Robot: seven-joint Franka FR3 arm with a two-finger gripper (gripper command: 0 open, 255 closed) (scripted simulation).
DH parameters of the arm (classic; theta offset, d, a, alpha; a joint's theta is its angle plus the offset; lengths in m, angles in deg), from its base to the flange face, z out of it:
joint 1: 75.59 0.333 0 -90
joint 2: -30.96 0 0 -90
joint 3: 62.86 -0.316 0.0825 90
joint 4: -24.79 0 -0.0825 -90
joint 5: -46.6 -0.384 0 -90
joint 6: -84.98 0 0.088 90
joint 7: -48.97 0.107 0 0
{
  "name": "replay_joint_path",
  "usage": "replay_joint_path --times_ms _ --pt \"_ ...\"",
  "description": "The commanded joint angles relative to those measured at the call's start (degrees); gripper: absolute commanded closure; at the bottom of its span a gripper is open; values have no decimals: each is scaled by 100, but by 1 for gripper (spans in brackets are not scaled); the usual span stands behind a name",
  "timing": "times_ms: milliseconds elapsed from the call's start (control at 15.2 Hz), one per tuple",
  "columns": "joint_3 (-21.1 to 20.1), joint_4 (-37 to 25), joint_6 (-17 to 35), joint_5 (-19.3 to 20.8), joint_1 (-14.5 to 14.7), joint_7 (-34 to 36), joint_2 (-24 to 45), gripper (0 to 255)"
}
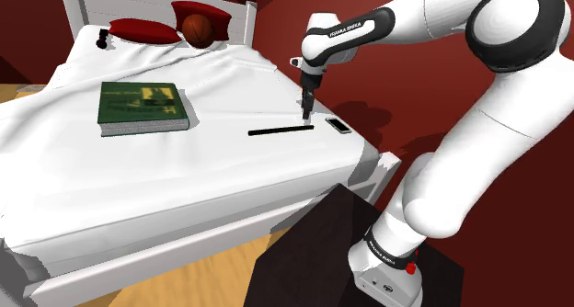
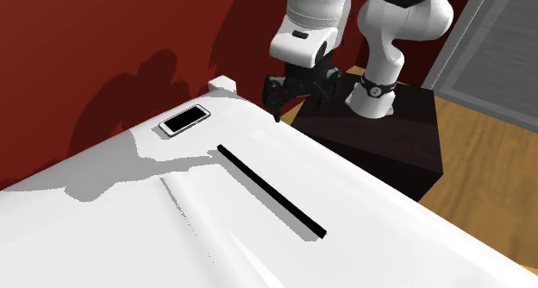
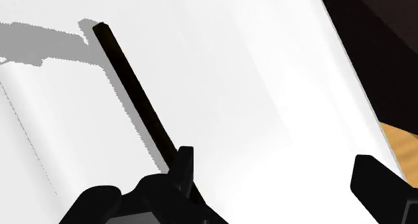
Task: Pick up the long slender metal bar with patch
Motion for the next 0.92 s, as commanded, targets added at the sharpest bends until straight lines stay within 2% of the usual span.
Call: replay_joint_path --times_ms 0,594,858 --pt "68 -272 195 -72 31 -624 528 0" --pt "-214 -1555 892 -285 -145 -2807 2636 0" --pt "-257 -1534 1094 -321 -182 -2843 2823 0"
